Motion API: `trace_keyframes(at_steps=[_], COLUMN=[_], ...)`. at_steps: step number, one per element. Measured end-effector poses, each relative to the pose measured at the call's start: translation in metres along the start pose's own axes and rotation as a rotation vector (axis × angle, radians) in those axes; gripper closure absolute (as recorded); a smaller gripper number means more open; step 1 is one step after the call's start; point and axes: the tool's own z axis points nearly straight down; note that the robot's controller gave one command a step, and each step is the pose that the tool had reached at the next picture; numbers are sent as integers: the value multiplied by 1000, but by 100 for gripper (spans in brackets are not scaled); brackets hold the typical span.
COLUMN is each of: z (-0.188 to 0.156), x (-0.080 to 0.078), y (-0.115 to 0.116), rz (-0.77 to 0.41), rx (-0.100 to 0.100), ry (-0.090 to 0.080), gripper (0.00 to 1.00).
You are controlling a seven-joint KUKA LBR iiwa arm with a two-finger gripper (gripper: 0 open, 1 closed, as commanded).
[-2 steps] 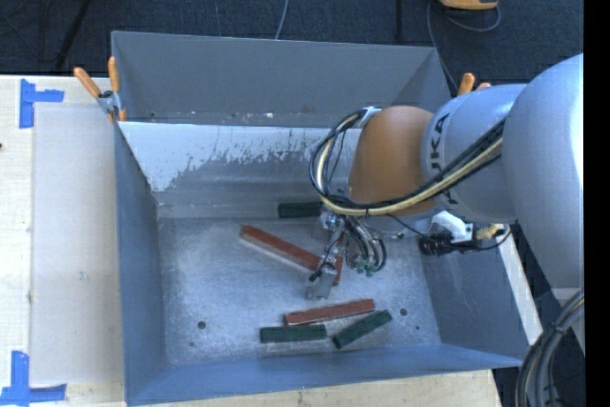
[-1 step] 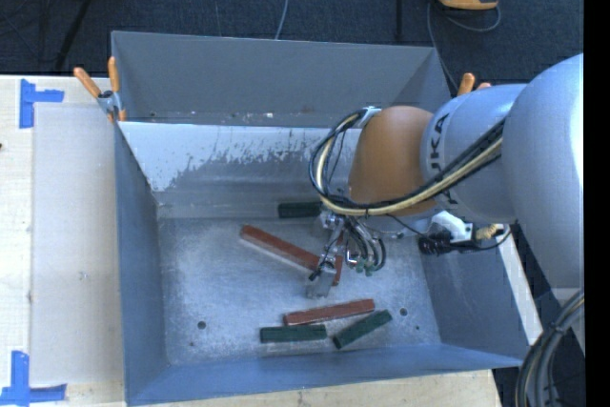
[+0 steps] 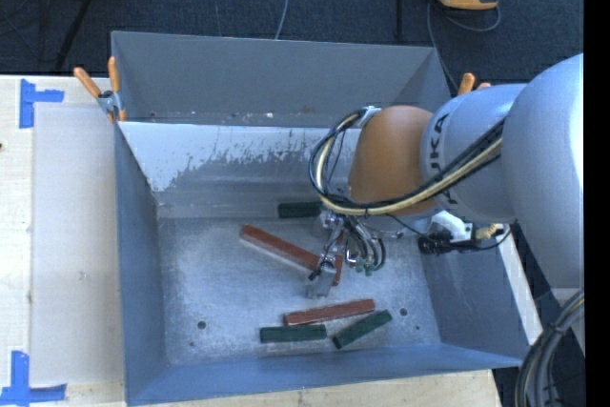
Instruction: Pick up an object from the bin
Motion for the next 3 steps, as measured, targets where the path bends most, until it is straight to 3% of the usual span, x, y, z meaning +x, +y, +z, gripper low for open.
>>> trace_keyframes(at_steps=[2, 3], z=[0, 0], x=[0, -1], y=[0, 0], rz=[3, 3], rx=[0, 0], ry=[1, 0], gripper=[0, 100])
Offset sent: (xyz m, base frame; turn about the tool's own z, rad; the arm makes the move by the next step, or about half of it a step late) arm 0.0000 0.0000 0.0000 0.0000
